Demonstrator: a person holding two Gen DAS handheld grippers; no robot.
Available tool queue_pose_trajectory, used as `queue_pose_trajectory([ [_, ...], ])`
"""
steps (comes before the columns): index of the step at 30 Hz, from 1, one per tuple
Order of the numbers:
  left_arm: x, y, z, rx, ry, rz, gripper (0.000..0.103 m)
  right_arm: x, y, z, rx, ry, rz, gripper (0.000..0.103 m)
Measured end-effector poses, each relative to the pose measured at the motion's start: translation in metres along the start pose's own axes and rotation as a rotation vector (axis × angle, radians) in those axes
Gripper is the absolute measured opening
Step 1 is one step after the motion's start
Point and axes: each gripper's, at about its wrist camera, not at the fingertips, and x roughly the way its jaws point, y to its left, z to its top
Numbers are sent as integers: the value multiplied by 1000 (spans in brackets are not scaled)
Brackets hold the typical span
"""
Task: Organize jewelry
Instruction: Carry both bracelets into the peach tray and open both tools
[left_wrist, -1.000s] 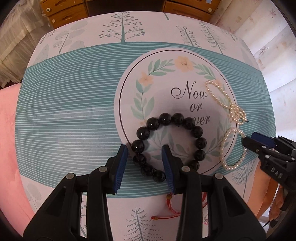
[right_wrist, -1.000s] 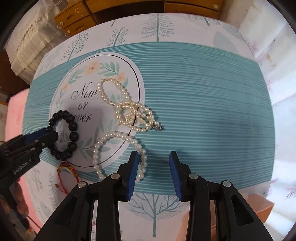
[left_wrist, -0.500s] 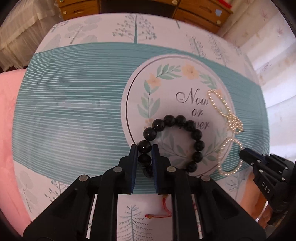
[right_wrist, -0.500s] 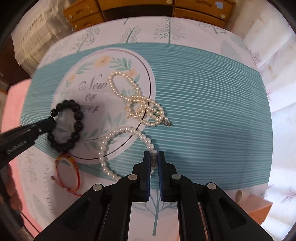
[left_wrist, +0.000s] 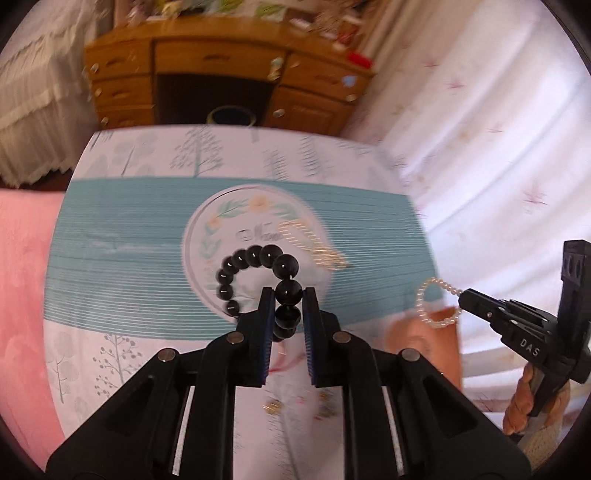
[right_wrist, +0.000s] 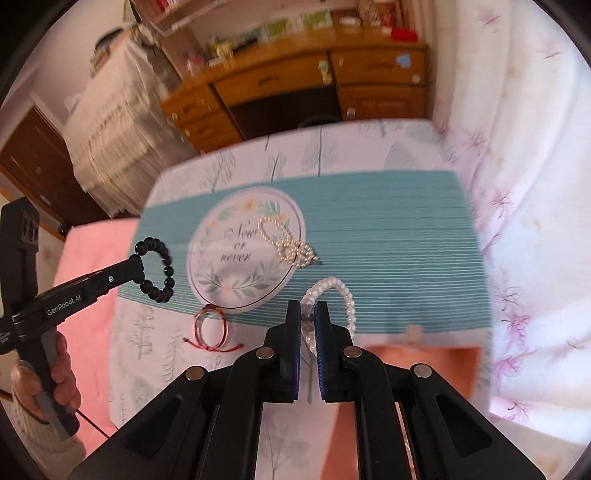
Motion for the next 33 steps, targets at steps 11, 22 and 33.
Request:
queue_pose_trajectory([
  [11,-36,-150,-41,244,7,-191,12,-120,-87,-76,123,-118,-47,7],
  [22,63,-262,-98,388,139,-238,12,-152,-148,-160,258,-138,-61,7],
  [33,140,-221,-117,376,196,-17,14,-129,-131,-162,211,-109,-37,7],
])
